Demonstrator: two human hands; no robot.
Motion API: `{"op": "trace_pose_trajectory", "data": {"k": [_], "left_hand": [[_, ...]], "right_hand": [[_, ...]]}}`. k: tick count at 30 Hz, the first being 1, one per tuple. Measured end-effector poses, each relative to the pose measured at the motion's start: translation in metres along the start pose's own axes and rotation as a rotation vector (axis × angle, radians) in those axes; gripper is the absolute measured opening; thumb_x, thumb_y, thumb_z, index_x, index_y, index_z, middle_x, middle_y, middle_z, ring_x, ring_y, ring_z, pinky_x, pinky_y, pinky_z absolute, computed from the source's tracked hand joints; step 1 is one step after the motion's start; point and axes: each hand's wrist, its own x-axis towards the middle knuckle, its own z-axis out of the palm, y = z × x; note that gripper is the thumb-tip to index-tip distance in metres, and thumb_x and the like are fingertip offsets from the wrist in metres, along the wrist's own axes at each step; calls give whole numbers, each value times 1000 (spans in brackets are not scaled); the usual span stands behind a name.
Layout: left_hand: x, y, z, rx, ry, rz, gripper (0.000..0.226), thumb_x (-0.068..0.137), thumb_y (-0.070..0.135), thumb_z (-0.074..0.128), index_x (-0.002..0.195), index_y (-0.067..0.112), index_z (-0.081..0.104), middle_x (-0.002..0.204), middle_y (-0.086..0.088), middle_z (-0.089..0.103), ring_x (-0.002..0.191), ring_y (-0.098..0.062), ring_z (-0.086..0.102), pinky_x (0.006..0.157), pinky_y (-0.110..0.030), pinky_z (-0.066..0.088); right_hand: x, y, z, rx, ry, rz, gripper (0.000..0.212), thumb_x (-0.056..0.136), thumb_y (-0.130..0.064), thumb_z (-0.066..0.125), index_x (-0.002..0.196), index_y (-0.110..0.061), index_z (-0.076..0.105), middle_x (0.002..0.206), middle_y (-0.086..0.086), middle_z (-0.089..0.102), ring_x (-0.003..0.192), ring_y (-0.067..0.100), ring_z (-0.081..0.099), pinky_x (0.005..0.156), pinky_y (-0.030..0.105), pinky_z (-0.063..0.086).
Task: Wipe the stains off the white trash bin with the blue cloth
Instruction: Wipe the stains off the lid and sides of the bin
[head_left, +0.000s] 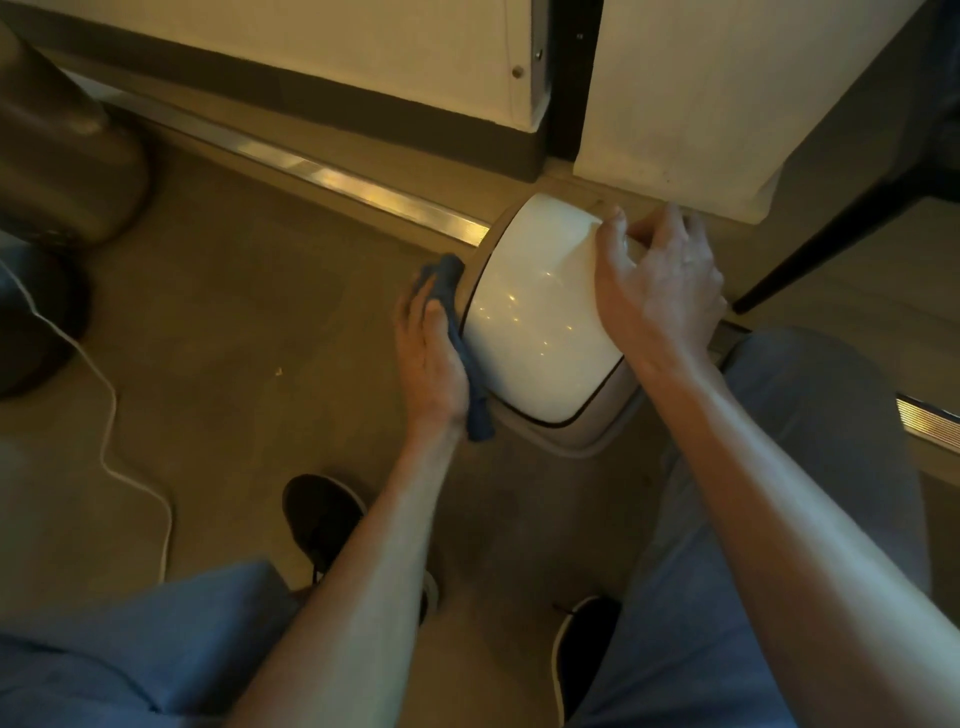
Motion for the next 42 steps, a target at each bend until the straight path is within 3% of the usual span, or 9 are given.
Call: {"op": "trace_pose_trajectory", "data": {"k": [4,11,15,18,22,27,33,36,42], "left_hand": [[39,17,-15,-11,-301,-81,35,112,26,35,121,6,62,99,-1,66,88,-5,63,80,-22,48],[96,63,16,-2,-606,-155,34,108,31,37,109,24,71,96,-2,75,89,-13,70,84,-32,51],[115,108,45,327,-749,-102,35,102,42,48,80,28,71,68,8,73,64,-5,68,75,-36,46],[116,136,64,587,-904,-16,34,99,49,47,82,27,67,56,13,68,54,-2,64,68,-34,39],[125,138,69,680,-989,76,31,101,46,45,85,29,66,76,9,69,76,-8,65,68,-26,42],[146,105,47,556,-940,41,33,107,39,43,84,31,65,86,7,67,74,2,62,68,-24,41],[146,128,81,779,-1283,196,29,102,40,43,103,53,69,109,27,65,93,7,62,76,-17,38],[149,131,90,866,-1350,252,32,104,34,43,121,43,68,121,11,66,106,-7,61,87,-25,42],[167,121,62,681,-1337,167,31,107,18,39,117,31,65,125,-1,64,110,-15,60,94,-27,44]], "right_hand": [[0,0,-1,9,-16,-12,49,104,-55,42,122,-13,60,119,4,55,100,14,50,93,45,50],[-1,1,3,-12,-6,4,46,104,-53,41,119,-14,60,113,2,54,101,19,55,85,38,45],[-1,0,7,12,34,27,40,103,-47,40,114,-16,62,108,1,56,93,15,51,82,36,41],[0,-1,9,45,80,61,30,101,-40,41,104,-18,62,99,-3,52,86,14,50,79,35,38],[-1,2,11,57,110,80,21,101,-38,41,96,-23,54,93,-3,51,75,5,48,69,29,35],[-3,3,15,27,158,94,16,101,-37,44,94,-24,51,87,-10,45,73,-1,47,61,17,30],[-6,1,17,10,257,87,14,99,-33,48,90,-22,51,92,-4,49,71,3,49,59,18,34],[-9,-1,16,-6,297,100,14,99,-30,50,89,-20,51,92,-3,49,69,4,48,58,18,35],[-10,-8,17,-61,372,130,20,98,-33,51,89,-16,56,91,-1,51,73,14,55,63,32,52]]}}
